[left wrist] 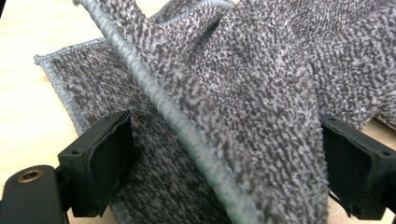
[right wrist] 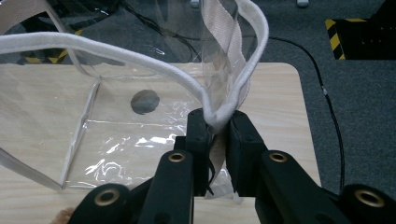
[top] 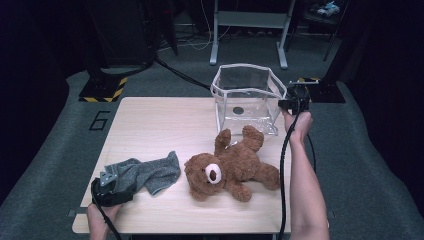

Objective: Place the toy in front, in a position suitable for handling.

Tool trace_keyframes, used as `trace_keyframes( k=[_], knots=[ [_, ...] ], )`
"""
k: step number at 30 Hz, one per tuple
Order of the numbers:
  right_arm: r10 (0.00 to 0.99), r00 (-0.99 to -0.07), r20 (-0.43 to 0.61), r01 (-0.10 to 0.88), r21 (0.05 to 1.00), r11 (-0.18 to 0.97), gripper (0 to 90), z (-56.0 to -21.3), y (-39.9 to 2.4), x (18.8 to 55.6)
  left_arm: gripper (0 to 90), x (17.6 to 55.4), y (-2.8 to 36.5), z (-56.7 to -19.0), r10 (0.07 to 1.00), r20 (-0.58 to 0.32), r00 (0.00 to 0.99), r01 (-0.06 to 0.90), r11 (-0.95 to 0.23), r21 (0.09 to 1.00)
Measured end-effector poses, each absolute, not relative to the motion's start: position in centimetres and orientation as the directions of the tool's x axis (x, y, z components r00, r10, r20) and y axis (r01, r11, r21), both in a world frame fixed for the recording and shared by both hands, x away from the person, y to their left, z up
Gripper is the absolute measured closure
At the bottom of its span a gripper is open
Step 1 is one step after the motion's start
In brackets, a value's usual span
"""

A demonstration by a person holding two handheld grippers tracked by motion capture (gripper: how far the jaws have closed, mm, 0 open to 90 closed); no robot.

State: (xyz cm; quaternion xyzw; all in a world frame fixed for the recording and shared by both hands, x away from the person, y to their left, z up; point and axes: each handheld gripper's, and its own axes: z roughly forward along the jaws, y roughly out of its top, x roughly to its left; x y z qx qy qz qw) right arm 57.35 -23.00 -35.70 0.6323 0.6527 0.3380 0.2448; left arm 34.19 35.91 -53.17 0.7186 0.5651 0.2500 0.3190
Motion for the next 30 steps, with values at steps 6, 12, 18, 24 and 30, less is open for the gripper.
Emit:
trace_keyframes(
  k=[6,12,18,24,30],
  knots=[
    [0.989,-0.075,0.128,0.669,0.742,-0.045,80.1,-35.7,-23.8,56.9,10.5,34.2,35.9,-53.2,0.972,-0.001,0.237,0.653,-0.158,0.74],
    [0.982,-0.131,0.138,0.663,0.749,-0.017,63.7,-35.2,-23.8,56.8,10.5,34.2,35.9,-53.2,0.972,-0.001,0.237,0.653,-0.158,0.741],
    [0.98,-0.148,0.13,0.66,0.751,0.0,55.5,-34.1,-23.8,57.8,10.5,34.2,35.9,-53.2,0.972,-0.001,0.236,0.653,-0.158,0.741],
    [0.98,-0.134,0.15,0.646,0.763,-0.029,58.5,-33.6,-24.1,58.7,10.5,34.2,35.9,-53.2,0.972,0.0,0.237,0.651,-0.159,0.742],
    [0.979,-0.111,0.17,0.66,0.749,-0.055,68.6,-33.5,-24.5,59.3,10.5,34.2,35.9,-53.2,0.972,0.0,0.237,0.652,-0.159,0.742]
  ],
)
